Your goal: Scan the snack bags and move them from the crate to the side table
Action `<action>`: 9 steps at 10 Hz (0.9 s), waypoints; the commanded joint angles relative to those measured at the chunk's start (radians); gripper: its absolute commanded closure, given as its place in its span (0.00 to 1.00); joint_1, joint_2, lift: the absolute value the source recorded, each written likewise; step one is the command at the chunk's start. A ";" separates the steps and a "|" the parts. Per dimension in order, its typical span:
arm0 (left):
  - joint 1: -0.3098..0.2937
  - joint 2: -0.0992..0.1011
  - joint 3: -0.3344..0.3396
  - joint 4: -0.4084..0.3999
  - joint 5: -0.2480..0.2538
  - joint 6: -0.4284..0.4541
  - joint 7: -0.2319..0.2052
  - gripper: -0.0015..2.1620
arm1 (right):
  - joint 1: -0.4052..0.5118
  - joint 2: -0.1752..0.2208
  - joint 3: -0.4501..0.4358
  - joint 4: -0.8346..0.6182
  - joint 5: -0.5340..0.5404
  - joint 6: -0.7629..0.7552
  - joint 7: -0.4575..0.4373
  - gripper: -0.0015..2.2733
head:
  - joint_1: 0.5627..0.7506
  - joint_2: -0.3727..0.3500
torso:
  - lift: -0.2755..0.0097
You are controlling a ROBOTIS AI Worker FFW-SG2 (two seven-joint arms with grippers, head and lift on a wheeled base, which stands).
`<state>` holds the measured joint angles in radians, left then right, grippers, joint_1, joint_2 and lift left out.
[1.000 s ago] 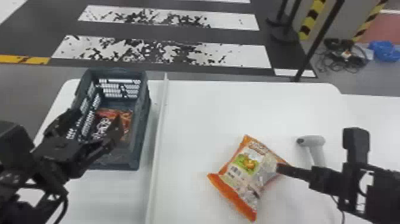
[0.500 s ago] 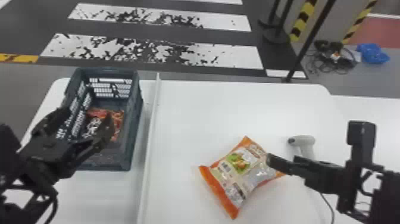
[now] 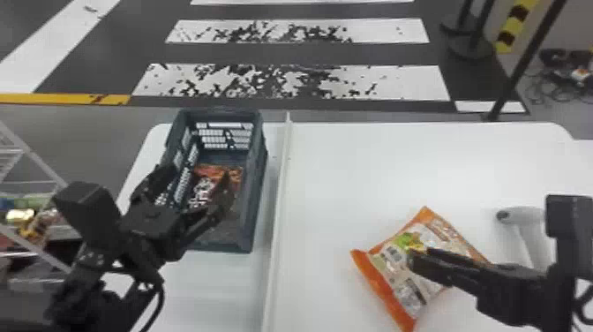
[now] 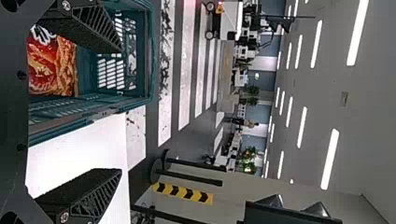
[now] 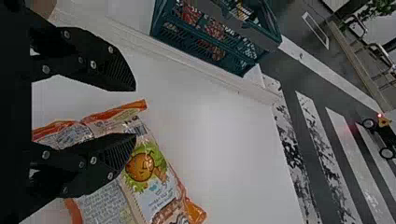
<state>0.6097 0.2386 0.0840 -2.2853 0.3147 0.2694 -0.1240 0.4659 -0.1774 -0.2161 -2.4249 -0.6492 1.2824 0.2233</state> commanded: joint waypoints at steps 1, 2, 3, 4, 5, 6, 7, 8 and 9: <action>0.001 -0.004 -0.004 -0.002 0.001 0.000 0.001 0.04 | 0.017 0.001 0.070 0.003 0.092 -0.087 0.018 0.99 | 0.70 0.67 | 0.66; 0.001 -0.013 -0.012 -0.006 0.001 0.000 0.003 0.04 | 0.030 0.001 0.139 0.020 0.157 -0.185 0.016 0.99 | 0.70 0.69 | 0.66; 0.001 -0.018 -0.018 -0.011 -0.002 0.000 0.003 0.04 | 0.031 -0.001 0.207 0.046 0.221 -0.268 0.014 0.99 | 0.70 0.69 | 0.66; 0.001 -0.022 -0.027 -0.014 -0.003 0.000 0.003 0.04 | 0.030 -0.001 0.274 0.093 0.283 -0.415 0.016 0.99 | 0.70 0.71 | 0.66; 0.007 -0.022 -0.032 -0.026 -0.003 0.000 0.004 0.04 | 0.005 0.001 0.330 0.162 0.344 -0.550 0.013 0.99 | 0.70 0.73 | 0.66; 0.015 -0.022 -0.032 -0.029 -0.005 0.000 0.004 0.04 | -0.036 0.001 0.362 0.241 0.356 -0.617 0.001 0.99 | 0.70 0.74 | 0.66; 0.021 -0.021 -0.029 -0.029 -0.005 0.000 0.004 0.04 | -0.078 0.002 0.405 0.313 0.385 -0.633 -0.012 0.99 | 0.70 0.75 | 0.66; 0.025 -0.018 -0.027 -0.029 -0.005 0.000 0.003 0.04 | -0.093 0.002 0.432 0.360 0.416 -0.660 -0.024 0.99 | 0.70 0.76 | 0.66; 0.025 -0.016 -0.024 -0.029 -0.003 0.000 0.003 0.04 | -0.098 0.001 0.445 0.400 0.444 -0.669 -0.025 0.99 | 0.70 0.77 | 0.66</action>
<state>0.6344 0.2207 0.0581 -2.3148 0.3100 0.2693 -0.1212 0.3729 -0.1755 0.2199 -2.0509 -0.2226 0.6226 0.1977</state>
